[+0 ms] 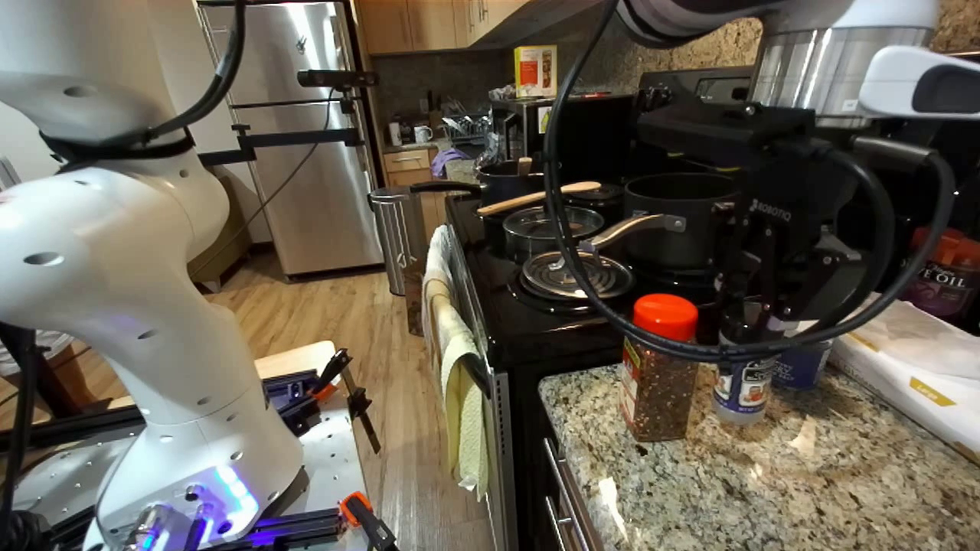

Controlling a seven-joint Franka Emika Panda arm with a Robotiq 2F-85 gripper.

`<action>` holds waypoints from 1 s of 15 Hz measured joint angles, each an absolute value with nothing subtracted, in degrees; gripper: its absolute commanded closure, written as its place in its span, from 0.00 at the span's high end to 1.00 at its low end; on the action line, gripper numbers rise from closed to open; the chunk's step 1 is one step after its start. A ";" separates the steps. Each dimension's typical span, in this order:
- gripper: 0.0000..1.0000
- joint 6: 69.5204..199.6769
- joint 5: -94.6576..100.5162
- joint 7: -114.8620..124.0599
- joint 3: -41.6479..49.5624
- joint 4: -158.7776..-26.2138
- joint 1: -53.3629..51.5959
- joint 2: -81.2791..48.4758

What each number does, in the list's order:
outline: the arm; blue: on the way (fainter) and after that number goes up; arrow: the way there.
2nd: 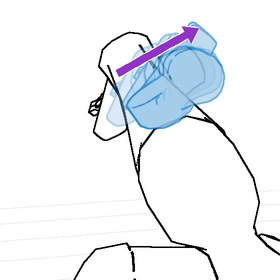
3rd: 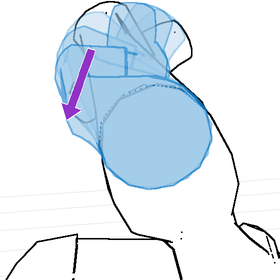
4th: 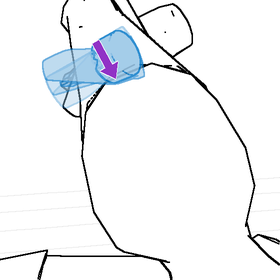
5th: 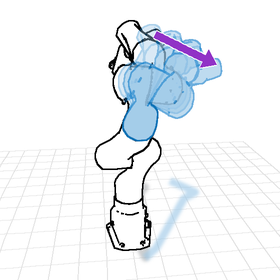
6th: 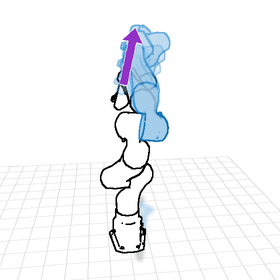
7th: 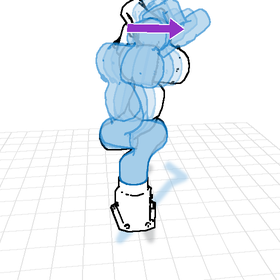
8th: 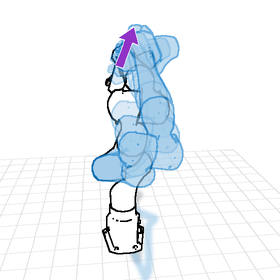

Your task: Move the small bottle to the right

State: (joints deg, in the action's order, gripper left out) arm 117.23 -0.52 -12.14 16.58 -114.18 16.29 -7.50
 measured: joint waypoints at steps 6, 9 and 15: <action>0.24 115.62 0.66 -11.82 18.30 -114.55 16.69 -4.77; 0.24 114.87 0.65 -11.82 19.22 -115.73 17.55 -4.19; 0.24 114.89 0.71 -11.87 20.15 -119.79 18.62 -3.64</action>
State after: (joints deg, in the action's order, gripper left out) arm 114.89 0.71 -11.87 20.15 -119.79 18.62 -3.64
